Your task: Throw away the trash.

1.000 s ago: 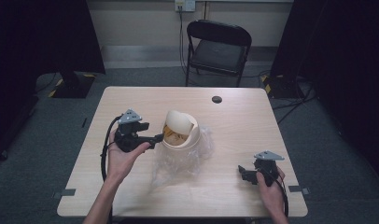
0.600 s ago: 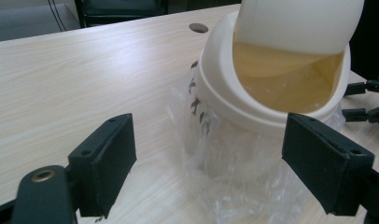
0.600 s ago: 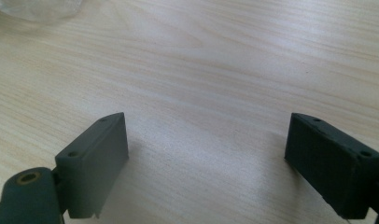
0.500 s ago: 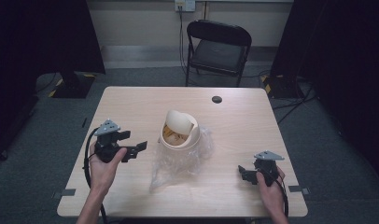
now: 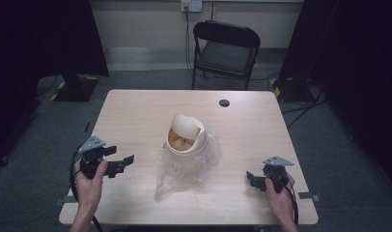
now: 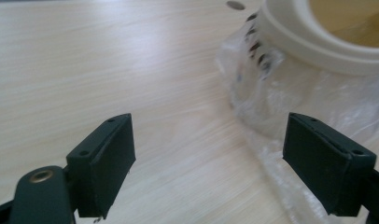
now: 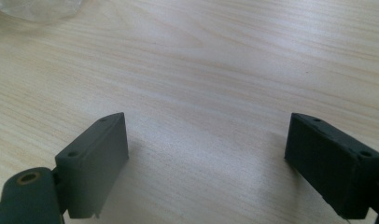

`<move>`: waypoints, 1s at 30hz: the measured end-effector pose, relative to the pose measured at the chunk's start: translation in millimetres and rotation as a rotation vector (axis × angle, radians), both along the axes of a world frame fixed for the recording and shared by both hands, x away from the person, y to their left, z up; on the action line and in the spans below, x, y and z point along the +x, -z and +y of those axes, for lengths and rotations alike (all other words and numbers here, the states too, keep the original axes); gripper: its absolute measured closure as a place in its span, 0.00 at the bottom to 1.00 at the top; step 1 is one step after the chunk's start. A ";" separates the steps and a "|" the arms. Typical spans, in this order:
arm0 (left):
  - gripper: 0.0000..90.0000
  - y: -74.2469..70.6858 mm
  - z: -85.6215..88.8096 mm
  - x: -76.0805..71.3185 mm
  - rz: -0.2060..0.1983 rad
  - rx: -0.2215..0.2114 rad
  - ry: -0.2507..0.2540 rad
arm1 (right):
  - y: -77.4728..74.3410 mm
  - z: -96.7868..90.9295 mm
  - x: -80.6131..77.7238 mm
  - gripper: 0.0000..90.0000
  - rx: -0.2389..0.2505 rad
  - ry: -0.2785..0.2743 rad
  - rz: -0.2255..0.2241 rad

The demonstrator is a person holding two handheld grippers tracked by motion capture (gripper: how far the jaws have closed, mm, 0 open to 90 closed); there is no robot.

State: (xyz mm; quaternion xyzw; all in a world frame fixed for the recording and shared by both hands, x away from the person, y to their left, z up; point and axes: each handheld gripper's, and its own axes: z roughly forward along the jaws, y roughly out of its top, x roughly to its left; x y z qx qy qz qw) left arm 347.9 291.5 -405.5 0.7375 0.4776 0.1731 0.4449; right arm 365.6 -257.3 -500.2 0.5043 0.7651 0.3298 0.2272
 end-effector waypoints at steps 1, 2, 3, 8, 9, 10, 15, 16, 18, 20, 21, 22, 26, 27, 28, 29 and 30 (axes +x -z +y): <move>0.18 2.7 3.8 -0.3 0.005 0.007 -0.011 | 0.0 0.0 0.0 0.14 0.000 0.001 0.000; 0.18 5.7 7.1 -0.7 0.011 0.003 -0.021 | 0.0 0.0 0.0 0.14 0.000 0.000 0.000; 0.18 8.6 10.9 -1.1 0.014 0.005 -0.030 | 0.0 0.0 0.0 0.14 0.000 0.000 0.000; 0.18 25.8 30.5 -3.3 0.064 -0.045 -0.082 | 0.0 0.0 0.0 0.14 0.000 0.000 0.000; 0.18 29.5 33.1 -4.1 0.072 -0.047 -0.094 | 0.0 0.0 0.0 0.14 0.000 0.000 0.000; 0.18 33.5 34.9 -4.8 0.077 -0.046 -0.103 | 0.0 0.1 0.0 0.14 0.000 0.000 0.000; 0.18 52.5 35.7 -7.5 0.105 -0.002 -0.113 | 0.0 0.1 0.0 0.14 0.000 0.001 0.000; 0.18 56.9 35.7 -7.4 0.112 0.023 -0.113 | 0.0 0.1 0.0 0.14 0.000 0.000 0.000; 0.18 62.2 35.4 -7.3 0.117 0.034 -0.125 | 0.0 0.0 0.0 0.14 0.000 0.000 0.000; 0.18 67.5 35.4 -7.3 0.125 0.045 -0.135 | 0.0 0.0 0.0 0.14 0.000 0.000 0.000; 0.18 70.4 35.1 -7.4 0.129 0.054 -0.138 | 0.0 0.0 0.0 0.14 0.000 0.000 0.000; 0.18 73.4 34.6 -7.7 0.132 0.065 -0.142 | 0.0 0.1 0.0 0.14 0.000 0.000 0.000; 0.18 83.9 31.2 -7.4 0.149 0.101 -0.141 | 0.0 0.0 0.0 0.14 0.000 0.000 0.000; 0.18 85.5 29.5 -7.2 0.150 0.117 -0.141 | 0.0 0.0 0.0 0.14 0.000 0.000 0.000; 0.18 86.9 27.9 -6.9 0.150 0.133 -0.140 | 0.0 0.1 0.0 0.14 0.000 0.000 0.000; 0.18 88.1 26.6 -6.2 0.149 0.153 -0.139 | 0.0 0.0 0.0 0.14 0.000 0.000 0.000; 0.18 89.0 25.8 -5.8 0.149 0.170 -0.139 | 0.0 0.0 0.0 0.14 0.000 0.000 0.000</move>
